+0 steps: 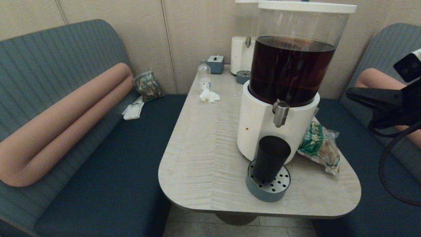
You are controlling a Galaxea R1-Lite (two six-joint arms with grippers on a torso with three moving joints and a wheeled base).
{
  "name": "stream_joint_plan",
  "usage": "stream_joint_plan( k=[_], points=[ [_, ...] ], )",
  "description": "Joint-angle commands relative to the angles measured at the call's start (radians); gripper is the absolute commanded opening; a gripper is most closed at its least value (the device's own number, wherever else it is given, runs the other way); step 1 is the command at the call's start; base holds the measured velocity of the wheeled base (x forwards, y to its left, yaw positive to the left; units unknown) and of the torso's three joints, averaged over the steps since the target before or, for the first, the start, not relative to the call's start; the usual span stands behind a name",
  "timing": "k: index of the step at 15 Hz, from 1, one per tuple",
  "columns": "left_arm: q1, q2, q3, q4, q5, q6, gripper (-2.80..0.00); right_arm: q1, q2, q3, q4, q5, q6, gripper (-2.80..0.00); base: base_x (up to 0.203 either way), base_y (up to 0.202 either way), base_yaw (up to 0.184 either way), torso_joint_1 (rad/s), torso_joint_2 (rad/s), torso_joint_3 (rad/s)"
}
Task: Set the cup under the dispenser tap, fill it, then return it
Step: Turn on the faucet
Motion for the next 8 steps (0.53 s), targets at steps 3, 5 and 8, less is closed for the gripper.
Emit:
stream_joint_plan(
  k=[3, 5, 8],
  points=[
    [0.000, 0.001, 0.000, -0.001, 0.001, 0.000, 0.00, -0.287, -0.295, -0.198, 0.238, 0.196, 0.016, -2.80, 0.000, 0.000, 0.000, 0.000, 0.00, 0.000],
    [0.000, 0.001, 0.000, -0.001, 0.001, 0.000, 0.00, -0.383, -0.318, -0.379, 0.342, 0.217, 0.063, -2.80, 0.000, 0.000, 0.000, 0.000, 0.00, 0.000],
    [0.000, 0.001, 0.000, -0.001, 0.001, 0.000, 0.00, -0.497, -0.292, -0.684, 0.409, 0.228, 0.225, -2.80, 0.000, 0.000, 0.000, 0.000, 0.00, 0.000]
  ],
)
